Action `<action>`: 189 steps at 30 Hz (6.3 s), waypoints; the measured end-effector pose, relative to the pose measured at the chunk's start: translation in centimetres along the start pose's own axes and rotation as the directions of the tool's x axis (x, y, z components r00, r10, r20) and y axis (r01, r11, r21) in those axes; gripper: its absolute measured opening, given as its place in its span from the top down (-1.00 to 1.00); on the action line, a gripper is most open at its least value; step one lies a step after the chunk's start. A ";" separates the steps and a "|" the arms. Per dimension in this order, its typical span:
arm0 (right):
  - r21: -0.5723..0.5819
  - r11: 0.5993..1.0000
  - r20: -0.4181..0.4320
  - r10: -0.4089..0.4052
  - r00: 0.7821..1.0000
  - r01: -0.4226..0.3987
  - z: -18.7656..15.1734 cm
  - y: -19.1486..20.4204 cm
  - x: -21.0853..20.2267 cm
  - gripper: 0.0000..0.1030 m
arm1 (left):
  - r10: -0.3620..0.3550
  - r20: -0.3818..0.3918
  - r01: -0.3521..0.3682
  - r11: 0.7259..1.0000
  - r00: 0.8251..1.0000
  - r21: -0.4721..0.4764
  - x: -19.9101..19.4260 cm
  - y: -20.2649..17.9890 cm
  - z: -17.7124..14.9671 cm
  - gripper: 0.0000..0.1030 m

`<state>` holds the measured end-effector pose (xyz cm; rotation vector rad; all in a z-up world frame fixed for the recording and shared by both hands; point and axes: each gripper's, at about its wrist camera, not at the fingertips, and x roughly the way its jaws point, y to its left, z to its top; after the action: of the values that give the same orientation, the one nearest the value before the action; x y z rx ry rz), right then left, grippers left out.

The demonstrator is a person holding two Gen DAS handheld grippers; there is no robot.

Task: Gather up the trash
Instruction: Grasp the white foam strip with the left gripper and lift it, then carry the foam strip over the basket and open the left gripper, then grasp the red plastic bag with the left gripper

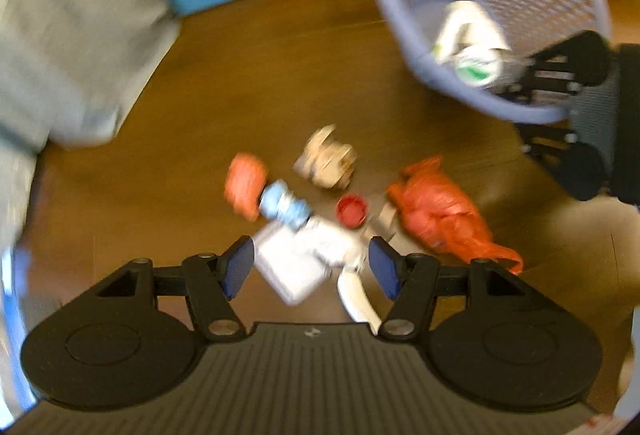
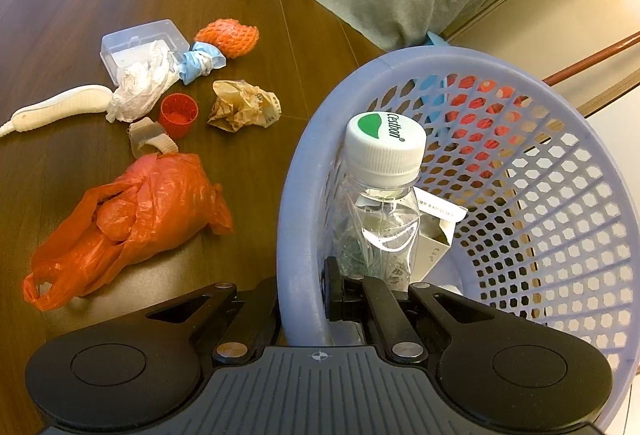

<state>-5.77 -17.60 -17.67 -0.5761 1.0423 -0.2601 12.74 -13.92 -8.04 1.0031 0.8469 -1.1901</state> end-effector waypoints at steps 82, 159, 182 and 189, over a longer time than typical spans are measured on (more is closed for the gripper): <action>-0.003 1.000 -0.022 -0.025 0.999 0.025 2.3 0.1 1.5 1.00 | -0.042 0.047 0.031 0.977 0.998 0.209 -4.2 -2.9 5.6 0.70; -0.019 1.000 0.050 -0.001 0.999 0.002 3.1 1.3 0.5 1.00 | -0.063 -0.066 0.046 0.971 0.996 -0.235 0.1 3.1 1.3 0.44; -0.011 0.999 0.004 -0.039 0.999 0.039 0.1 -0.1 1.5 1.00 | -0.145 -0.068 0.108 0.915 0.987 -0.389 5.0 2.7 -3.7 0.13; 0.002 0.999 -0.011 -0.049 0.999 0.049 -1.0 -0.9 1.7 1.00 | -0.300 -0.021 0.264 0.869 0.954 -0.418 7.9 -1.9 -3.1 0.08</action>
<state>-5.73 -19.47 -18.77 -0.5993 1.0396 -0.3081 12.32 -13.75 -16.74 0.5972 1.2872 -1.1500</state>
